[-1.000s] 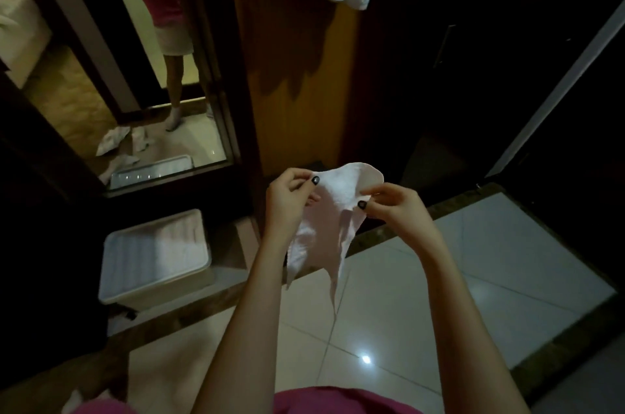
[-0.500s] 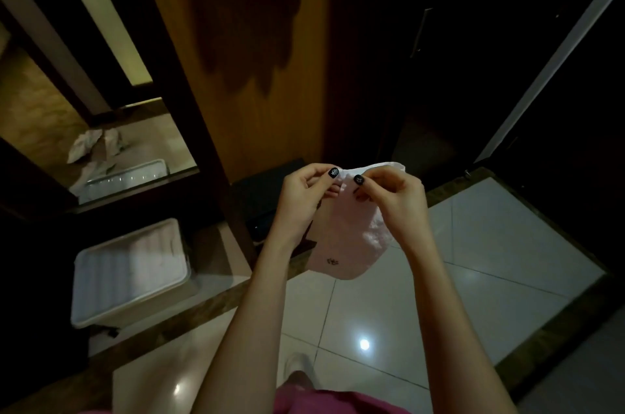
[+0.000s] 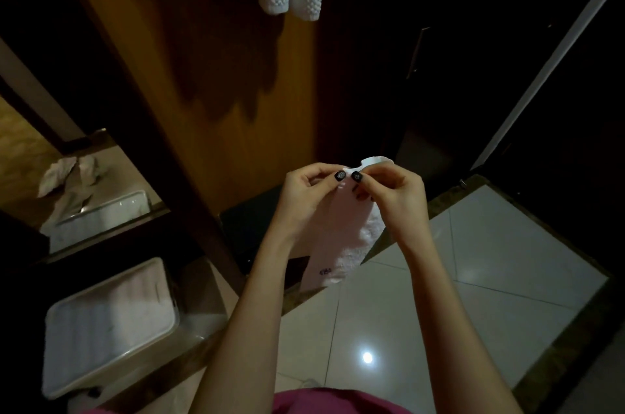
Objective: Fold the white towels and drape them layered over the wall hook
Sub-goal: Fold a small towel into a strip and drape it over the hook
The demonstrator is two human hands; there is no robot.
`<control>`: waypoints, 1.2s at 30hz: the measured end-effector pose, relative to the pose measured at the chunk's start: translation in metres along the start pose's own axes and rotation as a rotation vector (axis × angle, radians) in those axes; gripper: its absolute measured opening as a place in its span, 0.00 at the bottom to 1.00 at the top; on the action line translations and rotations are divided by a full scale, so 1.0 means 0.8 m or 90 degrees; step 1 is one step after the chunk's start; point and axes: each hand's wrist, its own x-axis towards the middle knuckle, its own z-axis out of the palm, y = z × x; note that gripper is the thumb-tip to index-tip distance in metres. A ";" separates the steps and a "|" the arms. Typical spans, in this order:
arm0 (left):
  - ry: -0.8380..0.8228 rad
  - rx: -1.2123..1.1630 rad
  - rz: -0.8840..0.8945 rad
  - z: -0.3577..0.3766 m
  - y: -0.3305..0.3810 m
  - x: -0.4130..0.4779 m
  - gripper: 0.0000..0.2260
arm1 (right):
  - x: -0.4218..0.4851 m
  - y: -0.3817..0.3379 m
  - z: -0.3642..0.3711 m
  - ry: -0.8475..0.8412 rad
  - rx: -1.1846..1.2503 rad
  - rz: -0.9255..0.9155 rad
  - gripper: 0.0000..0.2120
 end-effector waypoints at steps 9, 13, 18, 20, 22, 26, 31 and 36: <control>-0.009 -0.007 0.049 -0.008 -0.002 0.053 0.08 | 0.050 -0.004 0.018 0.001 -0.043 -0.038 0.09; 0.037 0.005 0.030 0.000 -0.004 0.069 0.06 | 0.067 -0.002 0.012 -0.022 -0.087 -0.028 0.07; 0.094 0.011 0.038 0.011 0.000 0.087 0.06 | 0.090 0.005 -0.038 -0.039 -0.231 -0.013 0.07; 0.111 0.014 0.050 0.014 0.005 0.093 0.07 | 0.102 0.011 -0.061 -0.066 -0.301 -0.003 0.08; 0.141 0.001 0.054 0.018 0.008 0.097 0.07 | 0.116 0.018 -0.080 -0.105 -0.358 0.017 0.09; 0.217 0.001 0.065 0.021 0.008 0.105 0.05 | 0.143 0.028 -0.106 -0.218 -0.331 0.080 0.08; 0.257 0.006 0.092 0.035 0.000 0.103 0.06 | 0.157 0.025 -0.117 -0.248 -0.070 0.028 0.08; 0.194 0.018 0.109 0.053 0.000 0.095 0.06 | 0.175 0.026 -0.122 -0.125 -0.025 -0.047 0.05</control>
